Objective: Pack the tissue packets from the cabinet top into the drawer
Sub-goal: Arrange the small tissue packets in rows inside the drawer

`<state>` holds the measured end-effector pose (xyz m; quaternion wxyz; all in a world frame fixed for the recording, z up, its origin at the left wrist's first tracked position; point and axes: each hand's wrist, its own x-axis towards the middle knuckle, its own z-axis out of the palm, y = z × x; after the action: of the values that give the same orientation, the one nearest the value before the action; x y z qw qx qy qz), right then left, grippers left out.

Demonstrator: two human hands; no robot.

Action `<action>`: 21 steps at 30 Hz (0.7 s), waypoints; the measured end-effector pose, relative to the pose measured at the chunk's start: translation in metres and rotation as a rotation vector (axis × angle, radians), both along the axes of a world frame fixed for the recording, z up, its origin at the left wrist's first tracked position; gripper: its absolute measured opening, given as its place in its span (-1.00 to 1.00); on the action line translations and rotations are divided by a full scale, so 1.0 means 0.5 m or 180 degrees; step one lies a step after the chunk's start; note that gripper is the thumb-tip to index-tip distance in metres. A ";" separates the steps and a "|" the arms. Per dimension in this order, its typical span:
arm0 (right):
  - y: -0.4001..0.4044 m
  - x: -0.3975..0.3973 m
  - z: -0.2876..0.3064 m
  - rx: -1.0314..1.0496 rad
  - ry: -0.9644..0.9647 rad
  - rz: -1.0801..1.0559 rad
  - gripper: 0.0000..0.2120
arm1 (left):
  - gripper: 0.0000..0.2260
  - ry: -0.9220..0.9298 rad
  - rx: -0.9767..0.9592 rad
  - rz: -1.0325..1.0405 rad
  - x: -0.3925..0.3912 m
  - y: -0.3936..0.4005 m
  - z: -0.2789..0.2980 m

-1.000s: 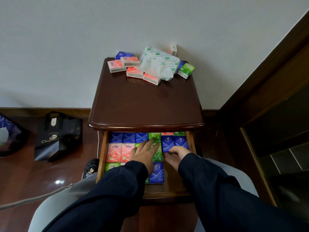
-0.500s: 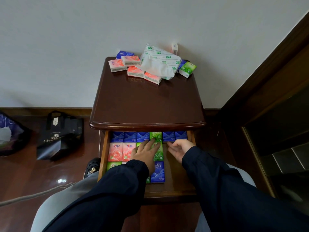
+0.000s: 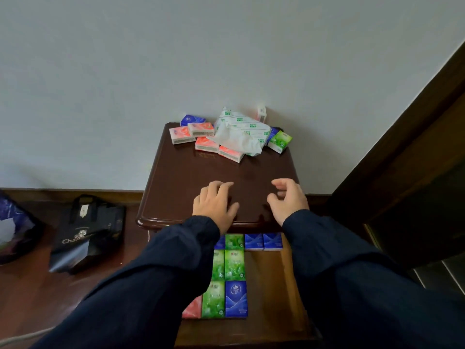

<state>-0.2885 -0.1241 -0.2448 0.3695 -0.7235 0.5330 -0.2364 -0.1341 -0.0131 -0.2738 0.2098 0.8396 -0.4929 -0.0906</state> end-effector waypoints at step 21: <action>-0.334 0.081 -0.099 -0.1465 0.1682 0.0247 -0.41 | -0.32 -0.0252 0.0764 -0.0091 0.040 -0.056 -0.074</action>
<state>-0.2479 -0.2911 -0.2943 0.0548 -0.8437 0.5151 -0.1407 -0.1143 -0.0413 -0.3111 0.0870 0.8544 -0.4983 -0.1187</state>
